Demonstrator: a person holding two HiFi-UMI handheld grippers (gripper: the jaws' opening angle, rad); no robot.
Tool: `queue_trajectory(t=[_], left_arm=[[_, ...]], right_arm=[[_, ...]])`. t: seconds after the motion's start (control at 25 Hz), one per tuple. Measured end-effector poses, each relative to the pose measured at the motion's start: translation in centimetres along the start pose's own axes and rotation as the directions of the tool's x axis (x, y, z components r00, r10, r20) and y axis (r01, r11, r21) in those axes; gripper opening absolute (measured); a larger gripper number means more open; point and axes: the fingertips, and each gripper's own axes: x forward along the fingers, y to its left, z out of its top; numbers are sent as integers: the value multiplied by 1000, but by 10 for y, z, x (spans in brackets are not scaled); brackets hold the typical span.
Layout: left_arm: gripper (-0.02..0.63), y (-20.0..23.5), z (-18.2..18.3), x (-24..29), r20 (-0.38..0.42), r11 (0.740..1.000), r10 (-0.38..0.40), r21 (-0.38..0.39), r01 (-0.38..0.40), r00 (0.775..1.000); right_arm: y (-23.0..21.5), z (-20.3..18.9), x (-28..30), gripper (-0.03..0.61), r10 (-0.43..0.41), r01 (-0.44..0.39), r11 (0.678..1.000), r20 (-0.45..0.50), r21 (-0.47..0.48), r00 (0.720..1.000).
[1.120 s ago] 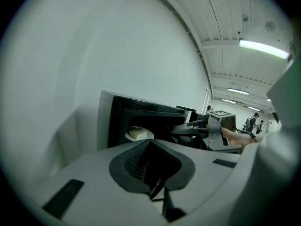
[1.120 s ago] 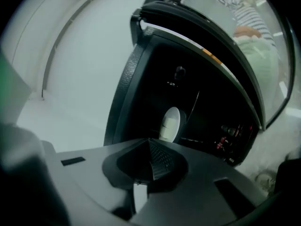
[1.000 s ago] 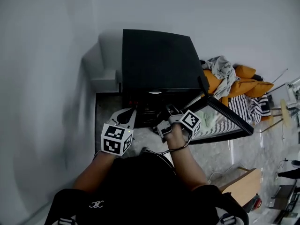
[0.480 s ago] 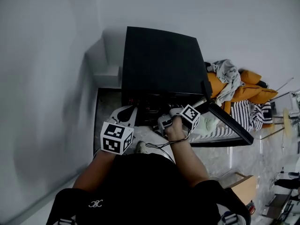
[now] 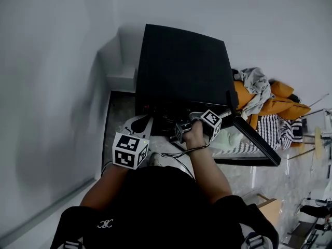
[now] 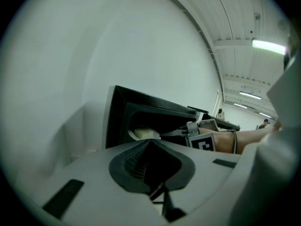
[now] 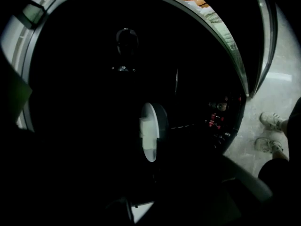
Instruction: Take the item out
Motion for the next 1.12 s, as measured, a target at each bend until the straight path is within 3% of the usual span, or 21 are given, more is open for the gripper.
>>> queue_trajectory(t=[1.12], left_arm=[[0, 4, -13, -1, -15, 999, 39, -36, -39, 999]], right_arm=[[-10, 13, 12, 84, -130, 130, 991, 43, 2, 991]])
